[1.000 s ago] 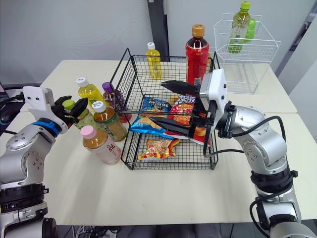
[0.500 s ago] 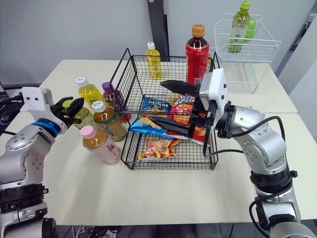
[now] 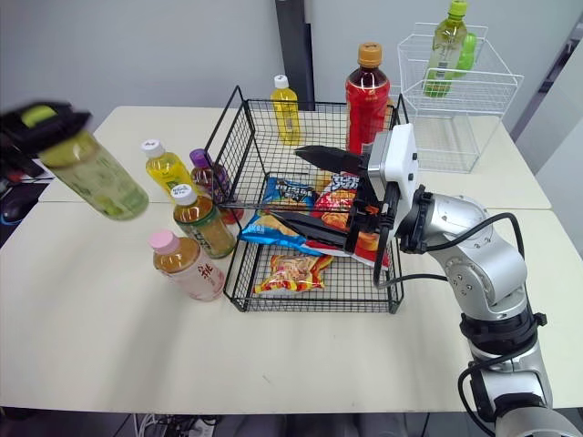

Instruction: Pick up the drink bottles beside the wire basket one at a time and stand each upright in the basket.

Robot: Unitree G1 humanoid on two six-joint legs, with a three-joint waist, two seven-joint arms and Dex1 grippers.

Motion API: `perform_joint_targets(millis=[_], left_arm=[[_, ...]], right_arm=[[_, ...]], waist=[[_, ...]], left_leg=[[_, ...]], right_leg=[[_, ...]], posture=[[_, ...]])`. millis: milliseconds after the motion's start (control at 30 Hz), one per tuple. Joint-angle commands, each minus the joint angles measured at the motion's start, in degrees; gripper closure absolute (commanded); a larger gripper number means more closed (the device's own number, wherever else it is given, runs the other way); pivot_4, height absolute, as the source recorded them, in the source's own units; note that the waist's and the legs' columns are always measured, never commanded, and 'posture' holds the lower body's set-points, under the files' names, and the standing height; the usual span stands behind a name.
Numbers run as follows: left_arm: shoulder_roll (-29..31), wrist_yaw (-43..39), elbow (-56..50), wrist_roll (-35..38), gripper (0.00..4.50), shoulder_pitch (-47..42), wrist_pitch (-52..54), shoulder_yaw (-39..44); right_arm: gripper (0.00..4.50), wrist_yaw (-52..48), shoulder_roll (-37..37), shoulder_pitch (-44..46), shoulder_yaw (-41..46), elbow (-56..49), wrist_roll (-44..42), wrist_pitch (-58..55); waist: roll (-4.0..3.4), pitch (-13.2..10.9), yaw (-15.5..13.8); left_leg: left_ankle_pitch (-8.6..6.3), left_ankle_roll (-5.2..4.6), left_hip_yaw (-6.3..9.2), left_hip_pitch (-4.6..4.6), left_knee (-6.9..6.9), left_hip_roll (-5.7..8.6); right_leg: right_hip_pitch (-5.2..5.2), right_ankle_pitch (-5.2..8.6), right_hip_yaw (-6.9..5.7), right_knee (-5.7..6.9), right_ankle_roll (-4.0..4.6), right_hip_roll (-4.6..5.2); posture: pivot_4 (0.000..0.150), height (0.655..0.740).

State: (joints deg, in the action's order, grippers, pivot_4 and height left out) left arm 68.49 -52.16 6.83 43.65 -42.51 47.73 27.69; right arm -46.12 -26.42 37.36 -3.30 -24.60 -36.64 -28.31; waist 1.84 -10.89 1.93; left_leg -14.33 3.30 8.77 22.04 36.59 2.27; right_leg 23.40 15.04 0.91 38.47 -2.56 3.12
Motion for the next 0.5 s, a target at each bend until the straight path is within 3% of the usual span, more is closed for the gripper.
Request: perform_joint_targets(millis=[33,100,233,500], left_arm=[[4.69,-8.67,4.44,3.67,3.12,-13.56,3.56,-5.63],[4.84,-11.75,7.86,2.24,3.12,-20.84,4.32,-10.16],[-1.37,-15.59,17.75,-3.22,3.12,-39.48,3.26,-19.25],[-15.99,-19.00,33.04,-13.31,3.12,-54.60,-4.54,-26.41]], right_arm=[[0.00,1.10,0.25,0.66,1.69,-1.44,0.08,1.27],[0.00,1.41,0.37,0.78,1.74,-1.25,0.33,1.52],[0.00,2.69,0.65,0.50,2.10,-1.43,1.06,2.27],[0.00,8.11,1.03,-0.72,3.71,-4.00,3.69,3.20]], waist=[[0.01,-0.04,-0.03],[0.00,-0.06,-0.08],[0.01,-0.20,-0.03],[-0.03,-0.29,0.34]], left_leg=[[0.00,0.00,-0.02,-0.01,-0.02,0.01],[0.00,0.00,0.04,0.01,-0.01,0.03],[0.01,0.00,0.06,-0.01,0.02,0.02],[0.02,0.02,0.05,0.09,0.04,0.03]], right_leg=[[0.00,0.02,0.02,0.00,-0.04,0.01],[-0.01,0.14,-0.02,0.03,-0.24,0.00],[-0.02,0.18,-0.03,0.13,-0.30,-0.04],[0.11,0.20,0.02,0.18,-0.32,-0.04]], posture=[[0.150,0.7400],[0.150,0.7400],[0.150,0.7400],[0.150,0.7400]])
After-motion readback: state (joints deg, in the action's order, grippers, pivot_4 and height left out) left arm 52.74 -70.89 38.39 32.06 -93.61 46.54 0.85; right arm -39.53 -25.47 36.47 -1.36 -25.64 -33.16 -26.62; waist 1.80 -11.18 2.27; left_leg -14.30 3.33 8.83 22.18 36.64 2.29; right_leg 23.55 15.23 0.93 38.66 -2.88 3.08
